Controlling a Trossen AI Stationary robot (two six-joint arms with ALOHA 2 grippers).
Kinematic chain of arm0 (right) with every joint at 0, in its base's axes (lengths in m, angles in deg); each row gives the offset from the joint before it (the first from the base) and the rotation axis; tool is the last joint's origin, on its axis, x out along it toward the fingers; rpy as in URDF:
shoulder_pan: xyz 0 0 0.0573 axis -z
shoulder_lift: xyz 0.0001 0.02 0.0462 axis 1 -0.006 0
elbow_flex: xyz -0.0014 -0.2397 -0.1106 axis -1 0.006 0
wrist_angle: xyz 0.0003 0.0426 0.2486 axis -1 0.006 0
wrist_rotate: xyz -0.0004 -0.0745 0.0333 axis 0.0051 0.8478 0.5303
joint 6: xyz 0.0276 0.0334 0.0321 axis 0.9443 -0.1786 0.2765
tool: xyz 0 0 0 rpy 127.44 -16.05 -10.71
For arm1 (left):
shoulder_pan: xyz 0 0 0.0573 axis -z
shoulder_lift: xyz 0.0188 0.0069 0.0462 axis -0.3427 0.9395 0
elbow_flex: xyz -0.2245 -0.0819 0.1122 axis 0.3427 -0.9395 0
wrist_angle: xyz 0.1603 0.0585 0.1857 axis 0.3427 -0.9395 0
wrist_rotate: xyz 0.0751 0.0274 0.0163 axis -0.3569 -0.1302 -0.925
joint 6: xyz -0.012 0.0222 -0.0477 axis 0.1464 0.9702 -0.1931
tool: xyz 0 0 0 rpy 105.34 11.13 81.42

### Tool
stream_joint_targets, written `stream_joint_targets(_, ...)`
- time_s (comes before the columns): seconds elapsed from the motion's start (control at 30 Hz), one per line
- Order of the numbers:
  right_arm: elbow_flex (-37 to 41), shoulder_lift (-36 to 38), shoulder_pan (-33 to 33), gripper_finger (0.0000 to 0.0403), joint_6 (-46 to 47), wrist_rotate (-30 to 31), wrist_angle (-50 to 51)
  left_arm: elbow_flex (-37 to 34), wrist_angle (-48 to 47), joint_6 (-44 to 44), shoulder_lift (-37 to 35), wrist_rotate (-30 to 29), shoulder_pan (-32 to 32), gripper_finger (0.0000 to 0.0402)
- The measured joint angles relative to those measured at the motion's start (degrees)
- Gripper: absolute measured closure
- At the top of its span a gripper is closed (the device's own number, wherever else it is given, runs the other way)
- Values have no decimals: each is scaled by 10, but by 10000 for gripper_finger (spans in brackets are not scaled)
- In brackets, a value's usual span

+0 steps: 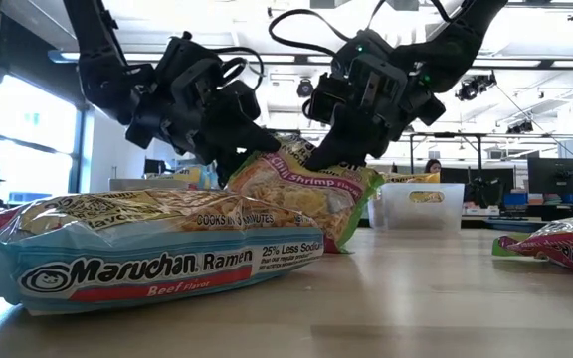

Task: Sort Maruchan noodles
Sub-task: Put the green noodle pack into the black bin

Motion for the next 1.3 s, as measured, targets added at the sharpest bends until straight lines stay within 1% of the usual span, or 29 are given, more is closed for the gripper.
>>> stream_joint_targets(0.07, 0, 0, 0, 363, 0, 2, -1, 0, -1, 15, 0, -2, 4, 219)
stream_joint_targets(0.17, 0, 0, 0, 334, 3, 5, 1, 0, -1, 40, 0, 0, 9, 257)
stream_joint_targets(0.33, 0, 12, 1, 269, 13, 8, 4, 0, 0, 73, 0, 1, 8, 337)
stream_joint_targets(0.43, 0, 32, 10, 228, 15, 5, 21, 0, 2, 89, -1, 5, 9, 372)
stream_joint_targets(0.53, 0, 54, 19, 190, 24, 5, 32, 0, 6, 98, -1, -1, 9, 388)
stream_joint_targets(0.6, 0, 59, 22, 170, 43, 4, 30, 0, 9, 99, -1, -5, 9, 388)
stream_joint_targets(0.67, 0, 60, 20, 155, 58, -11, 31, 0, 18, 99, -1, -7, 8, 388)
stream_joint_targets(0.73, 0, 58, 13, 146, 74, -25, 31, 0, 27, 100, -1, -13, 8, 388)
stream_joint_targets(0.8, 0, 56, 6, 143, 86, -24, 33, 0, 31, 100, -1, -25, 7, 388)
stream_joint_targets(0.87, 0, 56, -3, 142, 86, -16, 31, 0, 33, 100, -1, -35, 7, 388)
stream_joint_targets(1.03, 0, 53, -21, 142, 81, 6, 30, 0, 35, 100, -1, -36, 5, 388)
stream_joint_targets(1.2, 0, 40, -32, 152, 70, 30, 32, -1, 37, 105, -1, -35, 5, 388)
stream_joint_targets(1.3, 0, 29, -32, 163, 71, 30, 26, -1, 38, 108, -8, -35, 5, 388)
